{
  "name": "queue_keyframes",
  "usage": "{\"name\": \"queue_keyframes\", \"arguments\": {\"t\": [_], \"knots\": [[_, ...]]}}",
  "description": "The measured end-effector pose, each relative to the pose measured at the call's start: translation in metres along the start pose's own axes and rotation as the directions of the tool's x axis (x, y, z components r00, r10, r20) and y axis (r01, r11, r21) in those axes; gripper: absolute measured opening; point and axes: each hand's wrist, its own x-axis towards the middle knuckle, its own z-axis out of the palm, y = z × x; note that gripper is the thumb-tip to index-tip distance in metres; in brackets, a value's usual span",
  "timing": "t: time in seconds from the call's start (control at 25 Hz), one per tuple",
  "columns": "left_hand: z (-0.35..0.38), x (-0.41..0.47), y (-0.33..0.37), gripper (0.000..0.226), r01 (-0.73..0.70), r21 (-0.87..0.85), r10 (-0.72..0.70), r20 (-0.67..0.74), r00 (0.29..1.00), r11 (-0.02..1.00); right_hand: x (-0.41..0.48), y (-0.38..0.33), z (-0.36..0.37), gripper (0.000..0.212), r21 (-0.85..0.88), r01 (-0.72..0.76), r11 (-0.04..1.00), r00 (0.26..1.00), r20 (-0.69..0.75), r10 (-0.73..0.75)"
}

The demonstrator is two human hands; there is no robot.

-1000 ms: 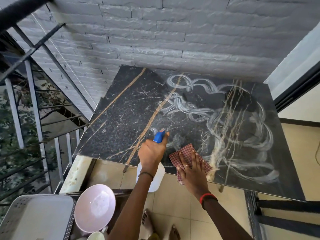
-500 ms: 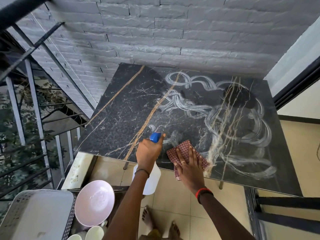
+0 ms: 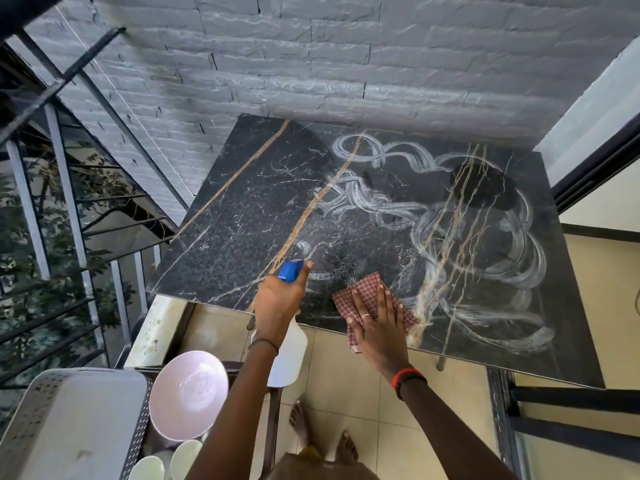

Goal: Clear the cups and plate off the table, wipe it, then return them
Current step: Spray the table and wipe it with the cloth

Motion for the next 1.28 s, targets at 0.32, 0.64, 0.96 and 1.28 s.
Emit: {"name": "queue_keyframes", "arguments": {"t": [0.32, 0.64, 0.96, 1.28], "knots": [[-0.019, 0.015, -0.018, 0.051, 0.003, -0.067, -0.003, 0.005, 1.000, 0.998, 0.083, -0.012, -0.019, 0.056, 0.024, -0.052, 0.998, 0.998, 0.029, 0.051], [-0.049, 0.051, -0.028, 0.067, 0.109, -0.012, -0.109, -0.030, 0.994, 0.994, 0.072, -0.115, 0.014, 0.054, 0.019, 0.254, 0.967, 0.965, 0.058, -0.254], [-0.067, 0.076, -0.021, 0.054, 0.042, -0.078, -0.043, -0.004, 0.999, 0.996, 0.012, -0.010, 0.005, 0.056, -0.155, 0.143, 0.977, 0.986, 0.112, -0.127], [-0.070, 0.089, -0.024, 0.058, 0.028, -0.045, -0.028, -0.008, 1.000, 0.999, 0.109, -0.094, -0.006, 0.057, -0.106, 0.139, 0.985, 0.986, 0.102, -0.128]]}}
